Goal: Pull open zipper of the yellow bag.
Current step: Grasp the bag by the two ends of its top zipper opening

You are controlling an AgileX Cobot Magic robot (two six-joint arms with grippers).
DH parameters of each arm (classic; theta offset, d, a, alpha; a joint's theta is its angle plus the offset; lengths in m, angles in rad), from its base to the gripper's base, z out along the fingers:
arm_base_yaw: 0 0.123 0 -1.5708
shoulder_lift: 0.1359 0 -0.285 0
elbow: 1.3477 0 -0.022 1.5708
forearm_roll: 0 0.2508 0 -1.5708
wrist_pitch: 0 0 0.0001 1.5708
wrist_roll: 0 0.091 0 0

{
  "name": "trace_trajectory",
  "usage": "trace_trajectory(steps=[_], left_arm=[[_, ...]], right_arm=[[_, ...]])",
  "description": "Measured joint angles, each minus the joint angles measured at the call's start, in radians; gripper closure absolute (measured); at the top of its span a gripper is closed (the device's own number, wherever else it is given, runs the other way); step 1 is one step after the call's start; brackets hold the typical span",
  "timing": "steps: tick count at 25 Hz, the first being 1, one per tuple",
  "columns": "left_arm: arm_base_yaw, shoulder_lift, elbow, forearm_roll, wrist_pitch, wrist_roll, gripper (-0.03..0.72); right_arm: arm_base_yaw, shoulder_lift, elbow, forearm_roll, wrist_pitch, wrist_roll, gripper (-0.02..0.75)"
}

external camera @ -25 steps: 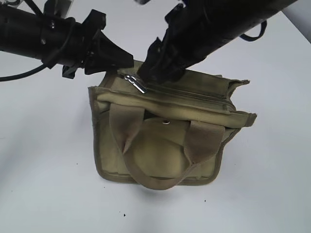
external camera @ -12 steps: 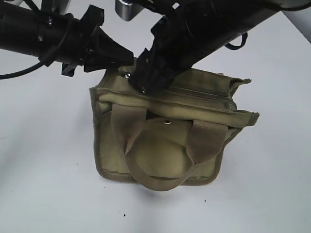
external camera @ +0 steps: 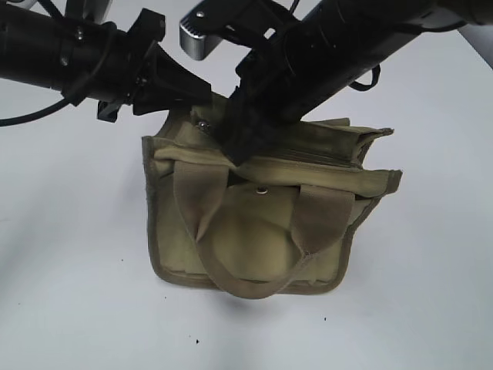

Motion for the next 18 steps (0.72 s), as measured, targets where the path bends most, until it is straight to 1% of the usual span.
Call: trace_trajectory(steps=[1,3,8,10,13,18], left_arm=[[0.000,0.000,0.000,0.000,0.000,0.000,0.660],[-0.001,0.000,0.000,0.000,0.004,0.000,0.660],[-0.002,0.000,0.000,0.000,0.015,0.000,0.660],[-0.002,0.000,0.000,-0.005,0.021,0.000,0.660],[-0.002,0.000,0.000,-0.016,0.026,0.000,0.660],[-0.002,0.000,0.000,-0.019,0.034,0.000,0.660]], right_arm=[[0.000,0.000,0.000,0.000,0.012,0.000,0.682],[0.000,0.001,0.000,-0.001,0.038,0.000,0.734],[0.000,-0.014,-0.002,-0.002,0.070,0.000,0.736],[0.000,-0.035,-0.002,-0.023,0.092,0.018,0.736],[0.001,-0.071,-0.002,-0.106,0.152,0.096,0.736],[0.002,-0.113,-0.002,-0.296,0.339,0.261,0.736]])
